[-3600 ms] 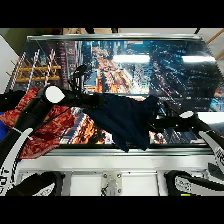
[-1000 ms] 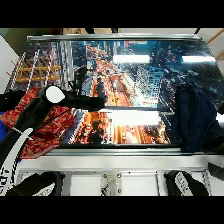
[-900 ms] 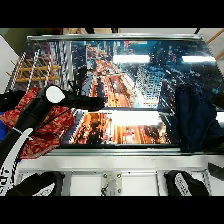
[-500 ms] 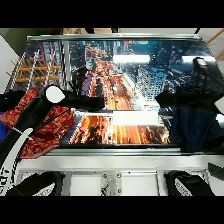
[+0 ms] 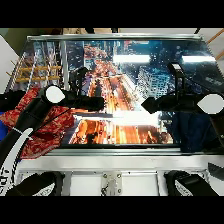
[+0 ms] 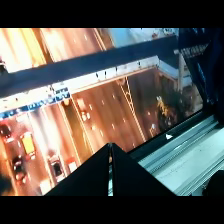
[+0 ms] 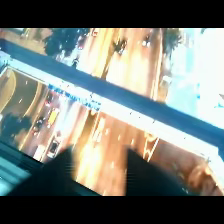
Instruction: Fold the clothes and pants, and hang the long-sleeved shirts on hangers.
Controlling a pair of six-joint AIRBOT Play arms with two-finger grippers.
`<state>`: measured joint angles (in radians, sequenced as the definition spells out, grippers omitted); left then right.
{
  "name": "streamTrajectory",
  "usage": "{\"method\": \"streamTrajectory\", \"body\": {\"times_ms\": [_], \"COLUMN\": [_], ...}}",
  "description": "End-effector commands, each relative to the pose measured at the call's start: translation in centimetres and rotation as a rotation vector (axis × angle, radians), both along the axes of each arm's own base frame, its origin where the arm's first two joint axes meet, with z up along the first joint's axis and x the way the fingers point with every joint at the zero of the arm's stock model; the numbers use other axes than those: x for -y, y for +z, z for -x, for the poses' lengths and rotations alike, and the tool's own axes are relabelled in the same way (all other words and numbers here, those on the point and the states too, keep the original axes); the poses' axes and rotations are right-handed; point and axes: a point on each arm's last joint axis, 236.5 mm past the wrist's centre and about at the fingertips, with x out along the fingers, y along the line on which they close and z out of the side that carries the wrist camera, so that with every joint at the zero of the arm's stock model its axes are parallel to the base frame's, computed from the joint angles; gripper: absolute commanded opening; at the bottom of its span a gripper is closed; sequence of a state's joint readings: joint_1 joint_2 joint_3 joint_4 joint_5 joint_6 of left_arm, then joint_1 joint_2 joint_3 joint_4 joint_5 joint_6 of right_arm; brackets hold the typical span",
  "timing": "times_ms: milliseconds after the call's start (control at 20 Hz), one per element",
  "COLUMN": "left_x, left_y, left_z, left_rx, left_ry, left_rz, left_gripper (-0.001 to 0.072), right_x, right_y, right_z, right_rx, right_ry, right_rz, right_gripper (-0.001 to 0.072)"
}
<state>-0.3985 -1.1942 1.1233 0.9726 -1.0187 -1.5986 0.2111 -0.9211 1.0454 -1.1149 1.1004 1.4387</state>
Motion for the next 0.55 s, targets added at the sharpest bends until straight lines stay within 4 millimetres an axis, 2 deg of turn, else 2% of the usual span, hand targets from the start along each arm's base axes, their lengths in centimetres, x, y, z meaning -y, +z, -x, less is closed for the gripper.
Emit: {"method": "streamTrajectory", "body": {"times_ms": [0, 500], "left_x": [0.02, 0.02], "left_y": [0.0, 0.0], "left_z": [0.01, 0.01], "left_rx": [0.001, 0.001], "left_ry": [-0.002, -0.002], "left_rz": [-0.001, -0.001], "left_gripper": [0.0031, 0.0031], "right_x": [-0.19, -0.19], "right_y": [-0.04, -0.05], "right_z": [0.12, 0.13], "right_rx": [-0.004, -0.005], "right_ry": [0.006, 0.006], "right_rz": [-0.001, -0.001], "right_gripper": [0.004, 0.0024]}}
